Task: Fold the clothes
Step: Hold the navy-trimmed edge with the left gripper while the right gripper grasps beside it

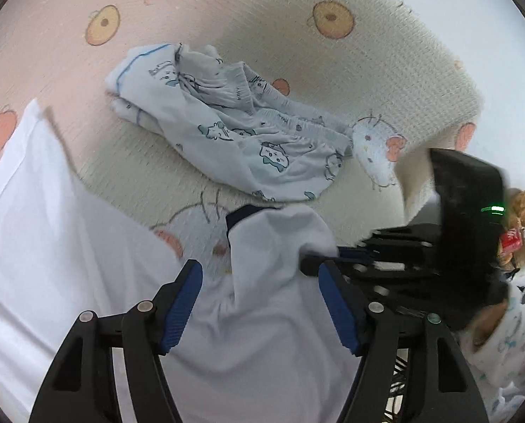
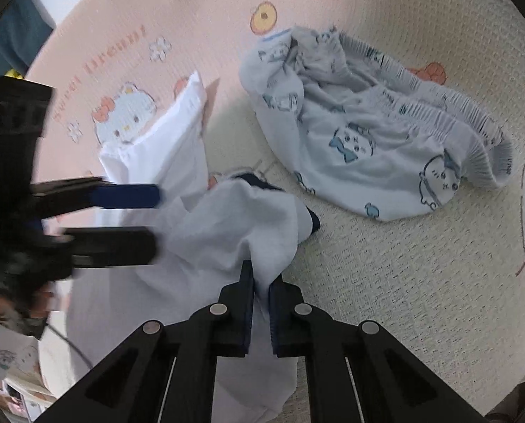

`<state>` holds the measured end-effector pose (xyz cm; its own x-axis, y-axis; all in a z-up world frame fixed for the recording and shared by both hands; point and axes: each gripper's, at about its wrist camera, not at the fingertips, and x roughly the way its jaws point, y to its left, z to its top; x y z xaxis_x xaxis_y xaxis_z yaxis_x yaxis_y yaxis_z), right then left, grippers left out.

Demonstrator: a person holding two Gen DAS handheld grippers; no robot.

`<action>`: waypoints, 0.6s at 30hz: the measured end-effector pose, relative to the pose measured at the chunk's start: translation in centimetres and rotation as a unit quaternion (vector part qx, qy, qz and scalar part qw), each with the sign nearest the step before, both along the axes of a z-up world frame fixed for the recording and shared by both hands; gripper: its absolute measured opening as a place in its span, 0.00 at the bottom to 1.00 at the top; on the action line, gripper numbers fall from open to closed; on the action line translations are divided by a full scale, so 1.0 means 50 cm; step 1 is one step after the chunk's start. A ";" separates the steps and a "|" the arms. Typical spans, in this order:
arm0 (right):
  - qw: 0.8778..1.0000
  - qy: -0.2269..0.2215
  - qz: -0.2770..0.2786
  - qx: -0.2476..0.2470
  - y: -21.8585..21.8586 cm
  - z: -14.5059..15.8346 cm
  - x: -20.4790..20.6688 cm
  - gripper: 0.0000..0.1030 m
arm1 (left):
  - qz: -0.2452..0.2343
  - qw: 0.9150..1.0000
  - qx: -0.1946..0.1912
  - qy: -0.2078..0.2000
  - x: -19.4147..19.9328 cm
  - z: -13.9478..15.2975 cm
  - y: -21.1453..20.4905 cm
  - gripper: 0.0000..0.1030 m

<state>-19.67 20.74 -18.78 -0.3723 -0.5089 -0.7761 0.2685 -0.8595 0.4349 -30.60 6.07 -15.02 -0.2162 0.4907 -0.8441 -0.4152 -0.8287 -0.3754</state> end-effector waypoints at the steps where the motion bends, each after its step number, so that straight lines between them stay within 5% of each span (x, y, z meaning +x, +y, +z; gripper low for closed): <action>1: 1.000 0.002 0.000 -0.007 0.004 0.005 0.001 0.05 | 0.005 1.000 0.014 -0.019 -0.010 -0.010 -0.007 0.64; 4: 1.000 0.010 0.006 0.001 0.007 0.015 0.004 0.05 | 0.018 0.995 0.063 -0.071 -0.024 -0.035 -0.033 0.64; 8: 1.000 -0.003 0.009 0.010 0.007 0.006 0.003 0.06 | 0.028 0.992 0.055 -0.106 -0.035 -0.075 -0.018 0.19; 12: 0.999 -0.020 0.007 0.033 0.010 -0.007 -0.004 0.09 | 0.034 0.996 0.030 -0.072 -0.015 -0.069 -0.019 0.12; 15: 0.999 -0.031 -0.004 0.018 0.024 -0.009 -0.012 0.38 | 0.038 0.998 0.020 -0.055 0.003 -0.056 -0.032 0.12; 18: 0.998 -0.051 -0.020 -0.032 0.048 -0.007 -0.021 0.40 | 0.050 0.997 0.000 -0.055 0.009 -0.062 -0.056 0.12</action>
<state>-20.73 23.12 -19.15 -0.3141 -0.5447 -0.7776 0.1862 -0.8385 0.5121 -30.14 3.26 -18.12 -0.1690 0.4712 -0.8657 -0.2869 -0.8638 -0.4142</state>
